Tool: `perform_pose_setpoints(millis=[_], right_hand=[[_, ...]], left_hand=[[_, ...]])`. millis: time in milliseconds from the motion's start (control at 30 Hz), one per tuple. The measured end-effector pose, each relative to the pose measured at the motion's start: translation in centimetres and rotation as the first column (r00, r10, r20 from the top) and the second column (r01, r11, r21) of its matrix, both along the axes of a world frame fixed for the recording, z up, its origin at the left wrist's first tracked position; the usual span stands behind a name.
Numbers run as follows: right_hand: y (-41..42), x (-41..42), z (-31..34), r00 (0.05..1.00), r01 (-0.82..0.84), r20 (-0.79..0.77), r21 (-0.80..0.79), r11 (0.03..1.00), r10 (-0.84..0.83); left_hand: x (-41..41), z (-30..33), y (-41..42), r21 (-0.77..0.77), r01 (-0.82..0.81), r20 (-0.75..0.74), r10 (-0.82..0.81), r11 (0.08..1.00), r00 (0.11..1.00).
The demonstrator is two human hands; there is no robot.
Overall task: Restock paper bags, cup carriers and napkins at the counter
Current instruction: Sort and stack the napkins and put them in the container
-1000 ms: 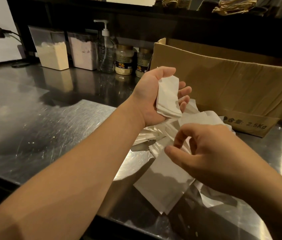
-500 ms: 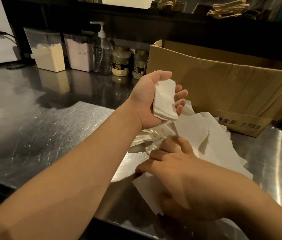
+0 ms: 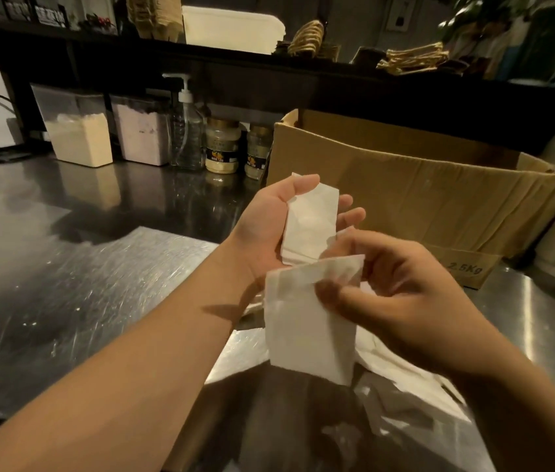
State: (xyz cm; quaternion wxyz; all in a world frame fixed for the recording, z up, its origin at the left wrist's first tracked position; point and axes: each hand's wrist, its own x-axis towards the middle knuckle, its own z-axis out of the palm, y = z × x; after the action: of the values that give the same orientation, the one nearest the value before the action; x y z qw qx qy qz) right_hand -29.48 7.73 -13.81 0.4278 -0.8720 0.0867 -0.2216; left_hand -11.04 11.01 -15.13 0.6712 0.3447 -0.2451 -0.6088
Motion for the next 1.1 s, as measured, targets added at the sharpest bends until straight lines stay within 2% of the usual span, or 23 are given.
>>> perform_pose_setpoints(millis=[67,100,233,267,367,600,767,967,1100], right_hand=[[-0.6,-0.1,0.6,0.991,0.082,0.084,0.227,0.97,-0.103],[-0.9,0.0,0.8,0.98,0.133,0.105,0.292,0.947,-0.17],[-2.4,0.5,1.8,0.928,0.265,0.124,0.443,0.857,-0.351],[-2.8,0.7,2.0,0.919,0.29,0.115,0.453,0.843,-0.378],[-3.9,1.3,1.9,0.9,0.356,0.074,0.444,0.822,-0.429],[-4.7,1.6,0.2,0.857,0.439,0.092,0.383,0.812,-0.507],[-5.3,1.2,-1.1,0.795,0.462,0.262,0.325,0.825,-0.548],[-6.3,0.8,-2.0,0.816,0.472,0.266,0.205,0.857,-0.513],[-6.5,0.6,-2.1,0.8,0.485,0.317,0.159,0.86,-0.51]], left_hand=[[-0.2,0.0,0.0,-0.032,0.028,0.03,-0.027,0.999,0.999],[-0.4,0.1,0.0,-0.044,0.024,0.052,-0.021,0.999,0.998],[-0.9,-0.5,-0.4,-0.118,-0.008,0.112,0.021,0.993,0.993],[-1.0,-0.5,-0.4,-0.112,0.033,0.104,-0.021,0.993,0.994],[-1.0,-0.8,-0.6,-0.117,0.171,0.085,-0.162,0.978,0.983],[-1.6,-1.0,-0.7,-0.083,0.262,0.11,-0.253,0.961,0.961],[-2.0,-0.8,-0.3,0.014,0.283,0.146,-0.282,0.959,0.948],[-2.5,-0.9,-0.4,0.049,0.27,0.238,-0.274,0.962,0.932],[-2.3,-1.4,-0.8,0.026,0.261,0.157,-0.261,0.965,0.952]])
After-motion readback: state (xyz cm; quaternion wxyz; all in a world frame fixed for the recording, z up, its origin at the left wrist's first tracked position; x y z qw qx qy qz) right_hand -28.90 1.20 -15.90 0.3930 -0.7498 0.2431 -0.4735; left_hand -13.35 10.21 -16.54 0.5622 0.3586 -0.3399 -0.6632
